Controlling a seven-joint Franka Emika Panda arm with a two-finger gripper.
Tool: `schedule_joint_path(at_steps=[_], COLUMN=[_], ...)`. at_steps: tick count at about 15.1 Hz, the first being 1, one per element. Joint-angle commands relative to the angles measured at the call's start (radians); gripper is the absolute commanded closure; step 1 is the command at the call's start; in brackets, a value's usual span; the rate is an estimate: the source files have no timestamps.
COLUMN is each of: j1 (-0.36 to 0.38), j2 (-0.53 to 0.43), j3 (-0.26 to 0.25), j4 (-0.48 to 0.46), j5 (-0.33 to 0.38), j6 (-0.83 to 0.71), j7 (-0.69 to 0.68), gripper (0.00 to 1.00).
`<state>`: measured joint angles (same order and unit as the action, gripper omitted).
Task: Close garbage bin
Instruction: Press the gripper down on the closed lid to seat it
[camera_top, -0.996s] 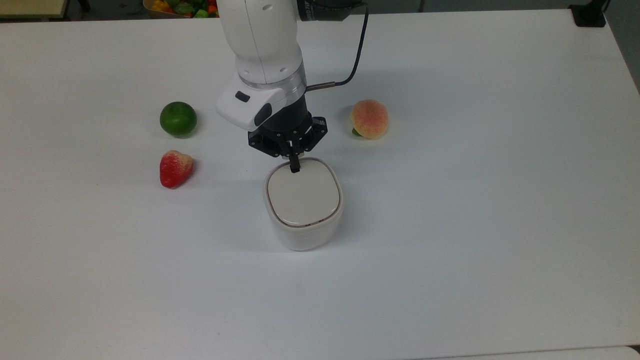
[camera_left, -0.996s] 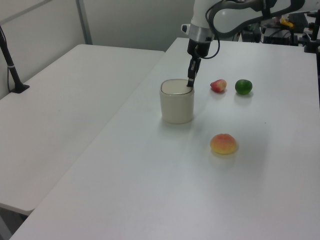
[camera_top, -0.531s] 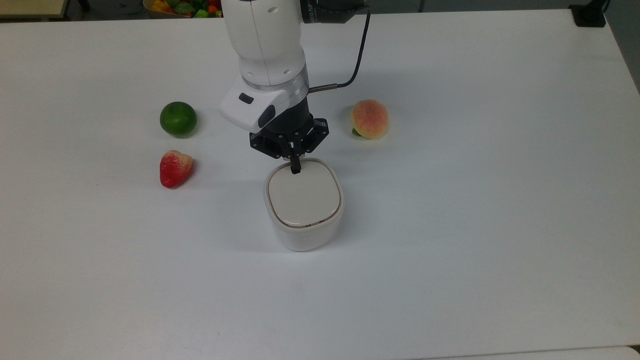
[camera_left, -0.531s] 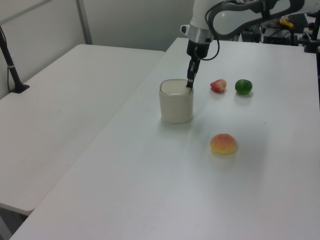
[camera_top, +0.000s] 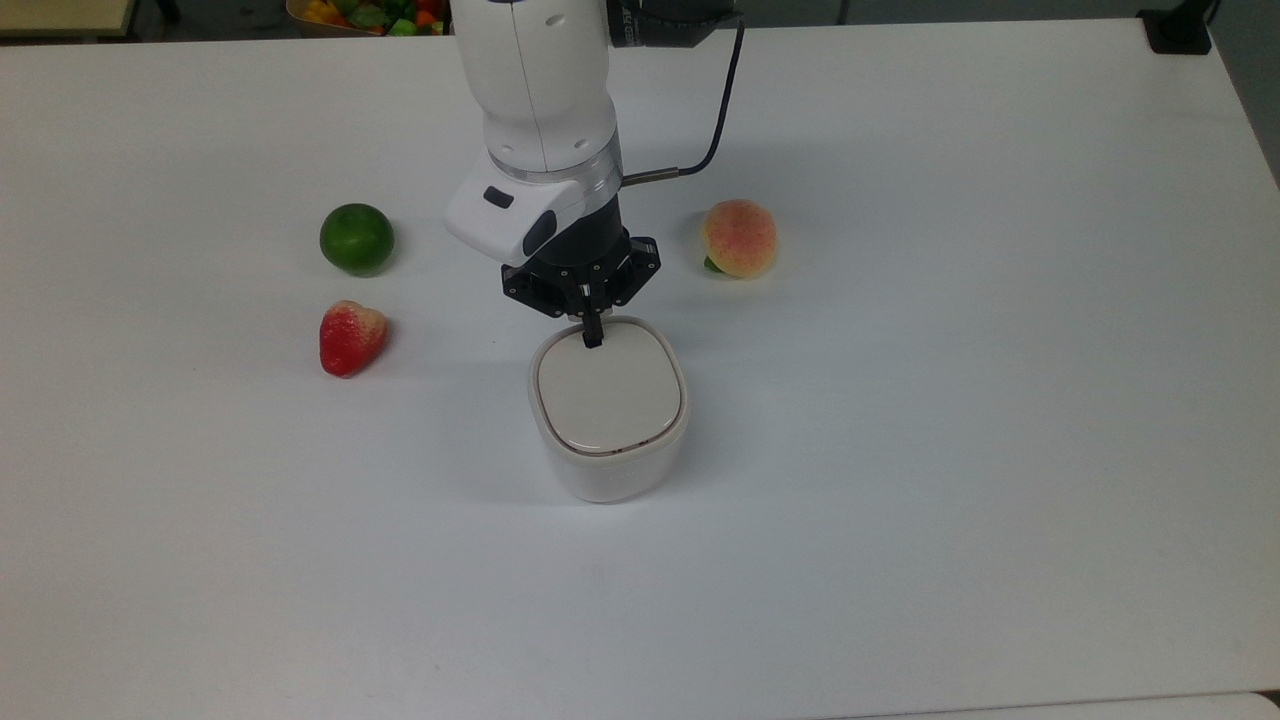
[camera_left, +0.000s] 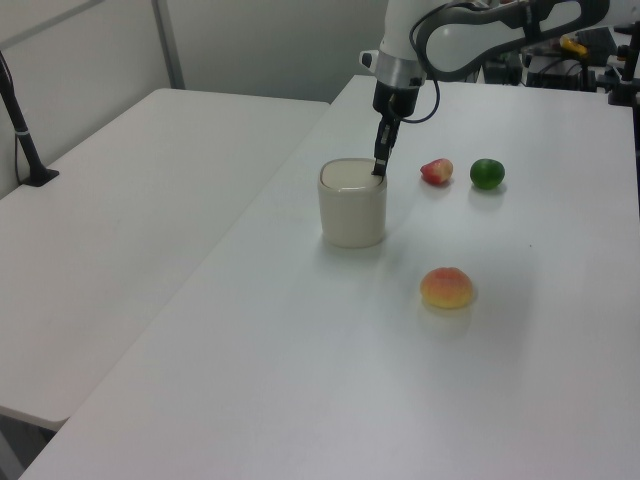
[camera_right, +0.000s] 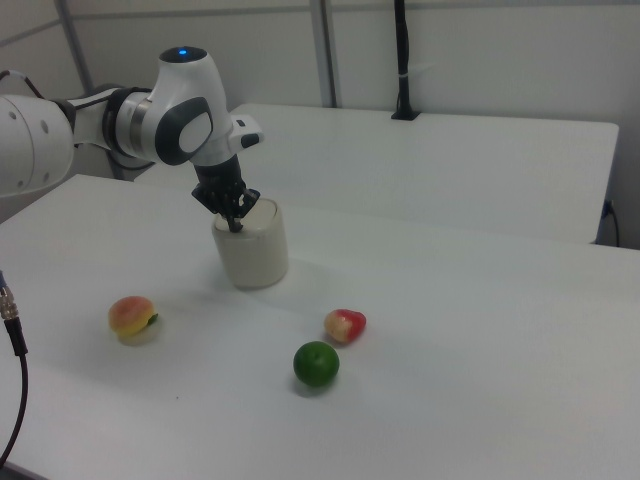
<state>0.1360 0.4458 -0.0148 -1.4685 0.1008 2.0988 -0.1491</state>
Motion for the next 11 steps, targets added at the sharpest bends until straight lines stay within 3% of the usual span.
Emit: schedule_joint_path(at_steps=[1, 11], j1=[0.013, 0.013], j2=[0.05, 0.067], j3=[-0.004, -0.004], j4=[-0.021, -0.016], j5=[-0.018, -0.029], j6=[0.032, 0.027], j7=[-0.012, -0.007], gripper=[1.0, 1.0])
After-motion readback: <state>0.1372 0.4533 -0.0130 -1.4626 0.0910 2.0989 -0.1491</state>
